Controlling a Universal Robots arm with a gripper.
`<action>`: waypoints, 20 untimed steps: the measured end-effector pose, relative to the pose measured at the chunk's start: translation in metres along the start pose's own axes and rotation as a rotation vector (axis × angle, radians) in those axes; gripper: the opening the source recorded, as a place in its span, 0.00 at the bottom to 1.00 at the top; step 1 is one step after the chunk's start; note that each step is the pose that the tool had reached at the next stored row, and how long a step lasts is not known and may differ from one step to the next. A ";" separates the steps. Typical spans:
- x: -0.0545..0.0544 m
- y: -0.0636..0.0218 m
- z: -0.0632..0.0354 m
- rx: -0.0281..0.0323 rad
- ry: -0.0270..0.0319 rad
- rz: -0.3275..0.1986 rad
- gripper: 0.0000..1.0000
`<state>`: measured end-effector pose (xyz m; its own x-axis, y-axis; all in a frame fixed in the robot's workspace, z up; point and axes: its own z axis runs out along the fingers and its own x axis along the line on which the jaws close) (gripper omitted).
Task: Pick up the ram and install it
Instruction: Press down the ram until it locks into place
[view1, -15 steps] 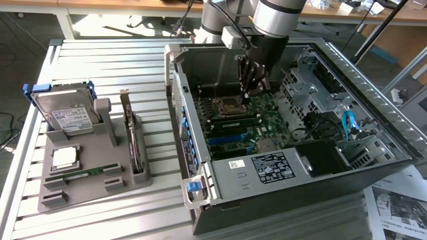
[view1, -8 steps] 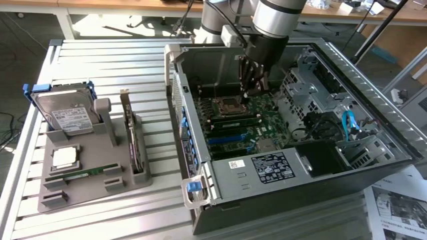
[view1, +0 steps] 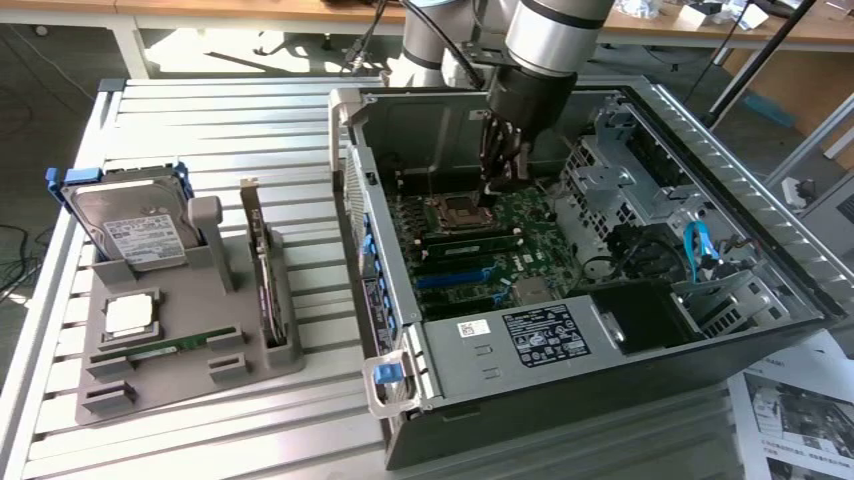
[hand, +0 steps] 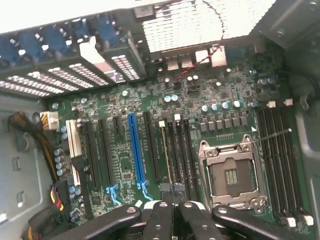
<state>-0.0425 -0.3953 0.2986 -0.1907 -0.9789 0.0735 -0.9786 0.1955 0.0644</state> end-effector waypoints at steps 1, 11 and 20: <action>0.000 0.0000 0.0001 -0.0015 -0.0013 0.020 0.11; 0.000 -0.0001 0.0015 -0.0171 -0.0115 0.246 0.11; 0.000 -0.0003 0.0049 -0.0397 -0.0294 0.549 0.11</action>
<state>-0.0425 -0.3953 0.2937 -0.6750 -0.7336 0.0791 -0.7311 0.6794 0.0620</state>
